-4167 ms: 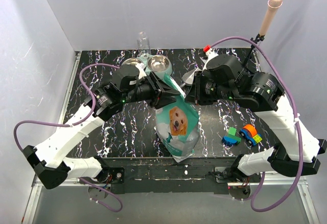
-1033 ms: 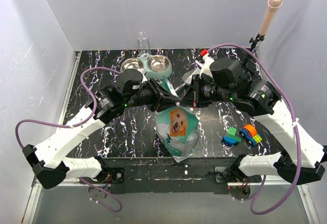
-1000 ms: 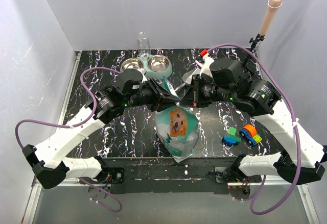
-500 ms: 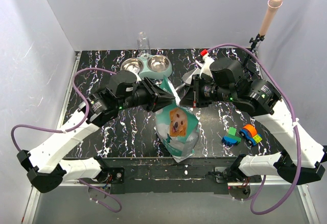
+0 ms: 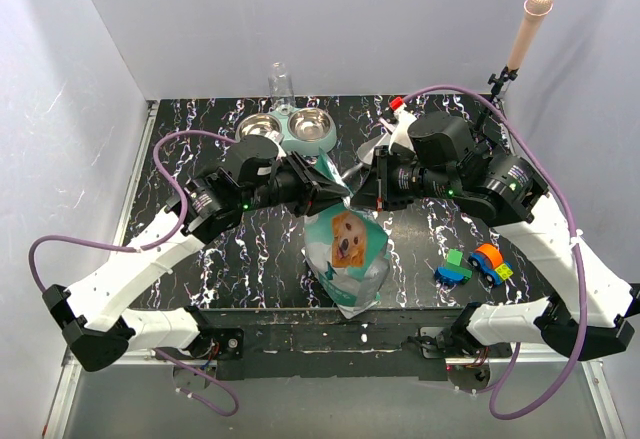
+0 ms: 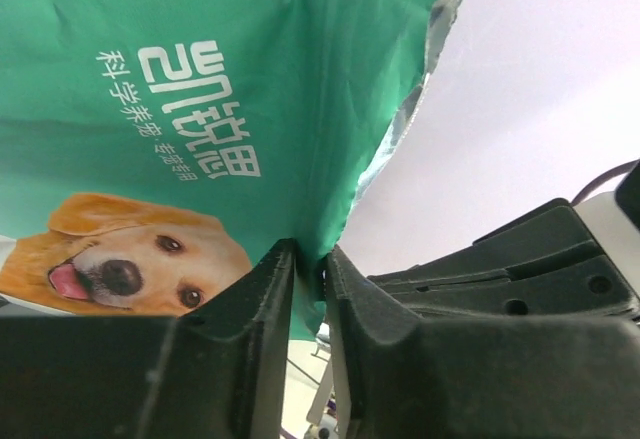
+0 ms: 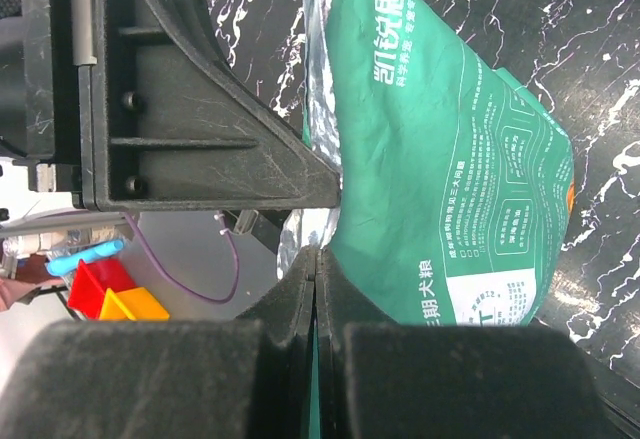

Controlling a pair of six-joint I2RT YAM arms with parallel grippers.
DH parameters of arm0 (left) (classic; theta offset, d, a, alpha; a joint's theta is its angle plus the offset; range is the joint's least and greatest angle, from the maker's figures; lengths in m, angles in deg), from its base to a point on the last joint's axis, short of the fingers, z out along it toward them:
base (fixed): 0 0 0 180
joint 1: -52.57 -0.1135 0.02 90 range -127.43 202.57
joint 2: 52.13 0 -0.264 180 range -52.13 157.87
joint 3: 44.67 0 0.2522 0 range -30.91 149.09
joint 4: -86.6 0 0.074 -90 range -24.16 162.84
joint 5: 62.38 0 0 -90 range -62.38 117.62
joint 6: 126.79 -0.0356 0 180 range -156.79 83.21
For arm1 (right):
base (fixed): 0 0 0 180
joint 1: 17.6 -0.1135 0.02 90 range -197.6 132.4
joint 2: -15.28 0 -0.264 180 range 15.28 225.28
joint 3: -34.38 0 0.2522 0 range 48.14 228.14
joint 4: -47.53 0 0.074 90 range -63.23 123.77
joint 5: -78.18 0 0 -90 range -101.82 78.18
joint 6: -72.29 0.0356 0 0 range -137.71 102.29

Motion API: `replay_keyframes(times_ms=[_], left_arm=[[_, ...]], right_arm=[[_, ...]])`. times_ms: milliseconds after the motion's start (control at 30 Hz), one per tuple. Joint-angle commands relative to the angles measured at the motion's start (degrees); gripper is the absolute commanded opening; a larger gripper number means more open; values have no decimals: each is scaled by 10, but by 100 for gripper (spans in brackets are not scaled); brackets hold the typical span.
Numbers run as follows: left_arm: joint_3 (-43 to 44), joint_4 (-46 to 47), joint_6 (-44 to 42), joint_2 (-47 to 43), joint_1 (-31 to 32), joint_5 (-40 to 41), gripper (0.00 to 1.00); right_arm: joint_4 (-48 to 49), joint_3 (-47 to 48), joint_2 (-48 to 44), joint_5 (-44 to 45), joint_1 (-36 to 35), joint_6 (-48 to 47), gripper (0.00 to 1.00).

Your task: Serve the pet food

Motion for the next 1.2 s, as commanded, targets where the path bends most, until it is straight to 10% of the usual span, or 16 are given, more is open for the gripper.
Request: replay_keyframes(times_ms=[0, 533, 900, 1033, 1167], left_arm=[[6, 2, -10, -12, 2, -2, 14], [-16, 106, -30, -22, 2, -2, 0], [-23, 137, -41, -21, 2, -14, 0], [-15, 84, -103, -42, 2, -9, 32], [33, -47, -183, -46, 2, 17, 38]], right_arm=[[-2, 16, 1, -8, -5, -12, 1], [44, -28, 3, -72, -7, -24, 27], [55, -65, -31, 31, -22, -5, 1], [87, -79, -46, 15, -14, 47, 1], [168, -137, -67, -35, 6, 109, 1]])
